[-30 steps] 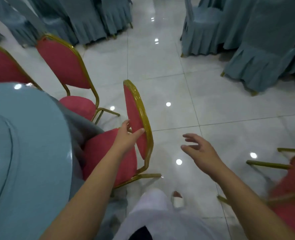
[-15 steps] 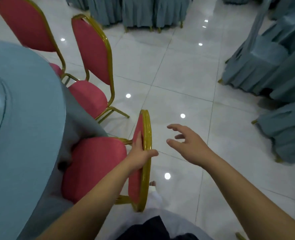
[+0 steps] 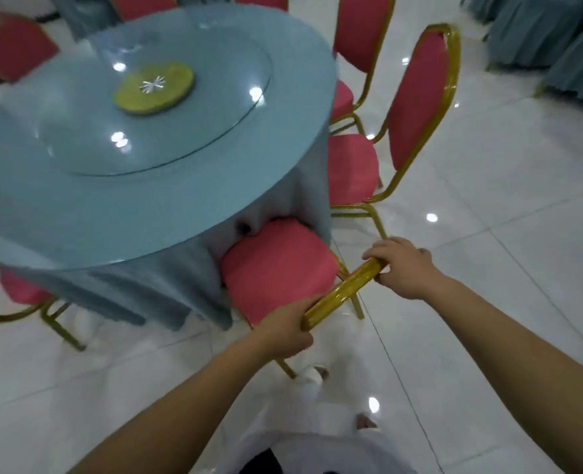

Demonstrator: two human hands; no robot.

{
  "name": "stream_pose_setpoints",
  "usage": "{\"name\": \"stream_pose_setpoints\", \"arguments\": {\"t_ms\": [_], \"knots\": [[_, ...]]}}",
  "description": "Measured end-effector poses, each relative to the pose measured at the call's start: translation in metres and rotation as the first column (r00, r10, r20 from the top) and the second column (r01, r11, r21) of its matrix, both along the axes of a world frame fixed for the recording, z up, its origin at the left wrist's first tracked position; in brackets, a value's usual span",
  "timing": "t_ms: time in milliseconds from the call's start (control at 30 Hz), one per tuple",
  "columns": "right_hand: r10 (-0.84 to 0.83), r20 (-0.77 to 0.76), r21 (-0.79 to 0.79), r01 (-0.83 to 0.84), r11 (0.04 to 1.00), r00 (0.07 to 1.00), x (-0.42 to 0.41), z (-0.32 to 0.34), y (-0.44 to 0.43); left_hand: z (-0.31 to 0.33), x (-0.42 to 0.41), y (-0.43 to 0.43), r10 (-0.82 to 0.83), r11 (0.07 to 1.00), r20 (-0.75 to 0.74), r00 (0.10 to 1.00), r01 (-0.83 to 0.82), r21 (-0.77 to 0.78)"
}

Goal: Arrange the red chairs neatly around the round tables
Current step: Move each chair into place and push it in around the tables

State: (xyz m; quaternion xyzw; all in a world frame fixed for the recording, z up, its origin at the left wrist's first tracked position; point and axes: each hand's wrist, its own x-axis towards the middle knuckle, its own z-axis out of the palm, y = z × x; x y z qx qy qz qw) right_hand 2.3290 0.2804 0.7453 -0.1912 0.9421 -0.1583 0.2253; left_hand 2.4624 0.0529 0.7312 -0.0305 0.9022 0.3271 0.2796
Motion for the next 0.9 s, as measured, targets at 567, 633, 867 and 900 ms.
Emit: {"name": "stream_pose_setpoints", "arguments": {"t_ms": [567,633,867,900], "knots": [[0.708,0.292,-0.431,-0.573,0.697,0.642,0.177,-0.045,-0.089,0.024,0.277,-0.114,0.302,0.901,0.125,0.945,-0.241,-0.361],[0.731,0.339,-0.423,-0.598,0.681,0.592,0.192,-0.048,-0.115,0.026,0.302,-0.132,0.321,0.894,0.118,0.940,-0.260,-0.365],[0.731,0.444,-0.361,-0.643,0.675,0.518,0.250,-0.055,-0.235,0.026,0.363,-0.239,0.402,0.852,0.108,0.909,-0.327,-0.410],[0.732,0.440,-0.366,-0.641,0.675,0.520,0.259,-0.055,-0.254,0.026,0.371,-0.257,0.417,0.844,0.107,0.903,-0.341,-0.415]]}}
